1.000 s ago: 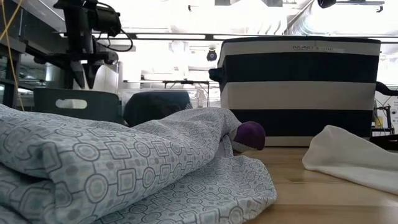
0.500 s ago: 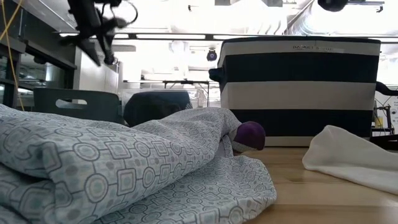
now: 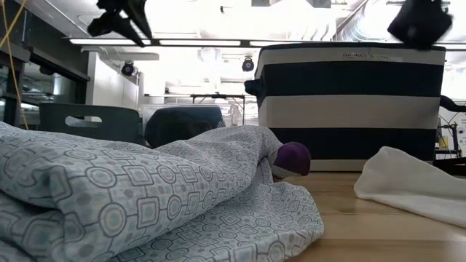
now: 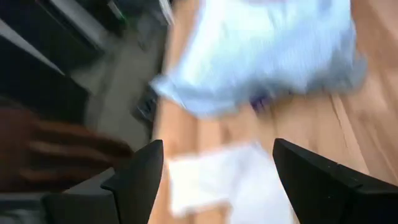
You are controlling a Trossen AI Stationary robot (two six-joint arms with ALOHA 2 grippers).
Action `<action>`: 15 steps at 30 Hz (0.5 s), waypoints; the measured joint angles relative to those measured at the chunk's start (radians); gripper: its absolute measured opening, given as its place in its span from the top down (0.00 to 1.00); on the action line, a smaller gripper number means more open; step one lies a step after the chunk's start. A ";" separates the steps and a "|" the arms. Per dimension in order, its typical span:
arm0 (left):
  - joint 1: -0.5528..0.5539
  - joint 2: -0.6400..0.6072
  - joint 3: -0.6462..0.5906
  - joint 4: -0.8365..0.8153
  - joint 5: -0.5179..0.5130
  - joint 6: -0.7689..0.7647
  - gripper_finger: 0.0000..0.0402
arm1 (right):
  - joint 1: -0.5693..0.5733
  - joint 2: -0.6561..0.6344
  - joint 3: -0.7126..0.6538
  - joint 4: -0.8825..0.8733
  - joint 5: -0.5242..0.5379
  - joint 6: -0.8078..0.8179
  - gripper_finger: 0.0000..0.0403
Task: Pick & Place Cloths
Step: Put the white sock into the blue bin
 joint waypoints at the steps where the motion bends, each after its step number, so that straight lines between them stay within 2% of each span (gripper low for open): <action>1: -0.027 0.005 0.000 0.016 -0.016 -0.008 0.69 | 0.007 0.029 0.000 -0.027 -0.003 -0.001 0.27; 4: -0.092 0.009 0.000 0.046 -0.061 -0.020 0.69 | 0.020 0.117 0.000 -0.073 -0.018 -0.021 0.27; 7: -0.137 0.017 0.000 0.064 -0.095 -0.023 0.69 | 0.027 0.206 0.000 -0.078 0.010 -0.055 0.27; 11: -0.164 0.029 0.000 0.067 -0.111 -0.028 0.69 | 0.025 0.321 0.000 -0.061 0.057 -0.084 0.27; 15: -0.181 0.038 0.000 0.066 -0.112 -0.024 0.69 | 0.025 0.423 0.000 -0.002 0.060 -0.103 0.27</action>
